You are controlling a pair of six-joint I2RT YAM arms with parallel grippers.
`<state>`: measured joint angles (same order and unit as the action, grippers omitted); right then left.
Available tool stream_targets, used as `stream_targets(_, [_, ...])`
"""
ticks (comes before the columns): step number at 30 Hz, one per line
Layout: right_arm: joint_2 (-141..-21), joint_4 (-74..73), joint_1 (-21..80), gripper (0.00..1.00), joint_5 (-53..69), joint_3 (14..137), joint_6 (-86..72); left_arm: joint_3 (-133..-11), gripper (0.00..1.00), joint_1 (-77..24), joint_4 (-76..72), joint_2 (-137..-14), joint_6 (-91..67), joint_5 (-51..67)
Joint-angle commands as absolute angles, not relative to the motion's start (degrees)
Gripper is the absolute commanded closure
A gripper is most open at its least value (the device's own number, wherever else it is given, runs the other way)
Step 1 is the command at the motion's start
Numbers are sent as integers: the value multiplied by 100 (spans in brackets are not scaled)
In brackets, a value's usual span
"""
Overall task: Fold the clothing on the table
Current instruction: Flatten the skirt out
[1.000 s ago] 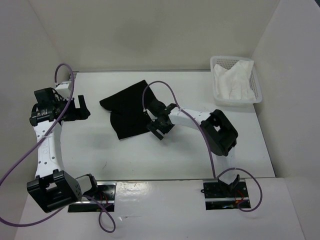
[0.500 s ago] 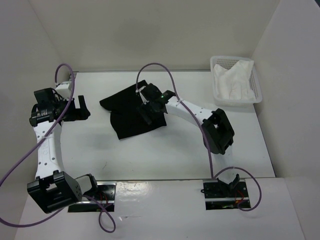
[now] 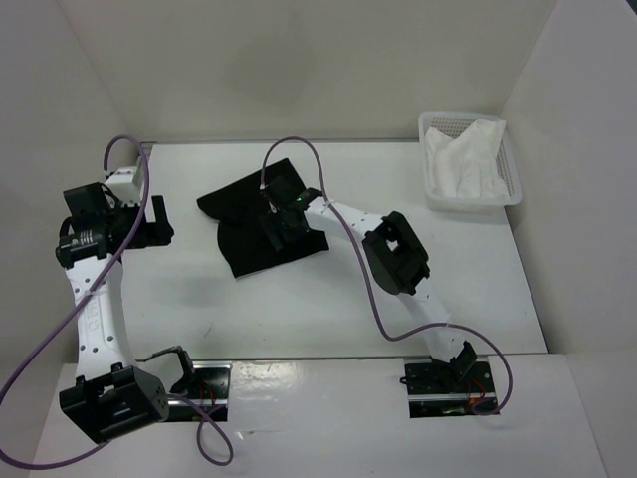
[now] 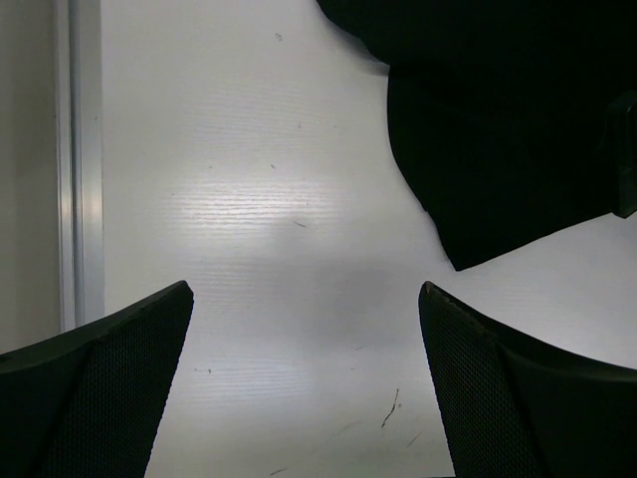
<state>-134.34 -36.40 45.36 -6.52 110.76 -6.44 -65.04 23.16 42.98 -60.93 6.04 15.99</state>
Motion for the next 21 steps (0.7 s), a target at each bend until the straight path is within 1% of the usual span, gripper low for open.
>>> stream_targets(1, [-13799,-3507,4641,8,-835,11267,-800,-6416,0,2434,4324,-5933,677,1503])
stream_targets(4, [-13896,-3700,4641,8,-835,11320,-800,-6416,0,2435,4324,-5933,677,1556])
stream_targets(7, [-13520,-3499,4641,8,-721,10375,-800,-6416,0,2435,4324,-5933,677,1556])
stream_targets(12, [-12807,-3357,4641,8,-913,9300,-633,-6416,0,2435,4324,-5985,729,1670])
stream_targets(14, [-12149,-3252,4641,7,-975,8572,-633,-6416,0,2435,4324,-6108,790,1811])
stream_targets(16, [-11963,-3252,4641,6,-976,8368,-571,-6416,0,2435,4324,-6169,843,1933])
stream_targets(21, [-11725,-3428,4641,5,-967,7938,-519,-6311,0,1873,4377,-6380,984,1706])
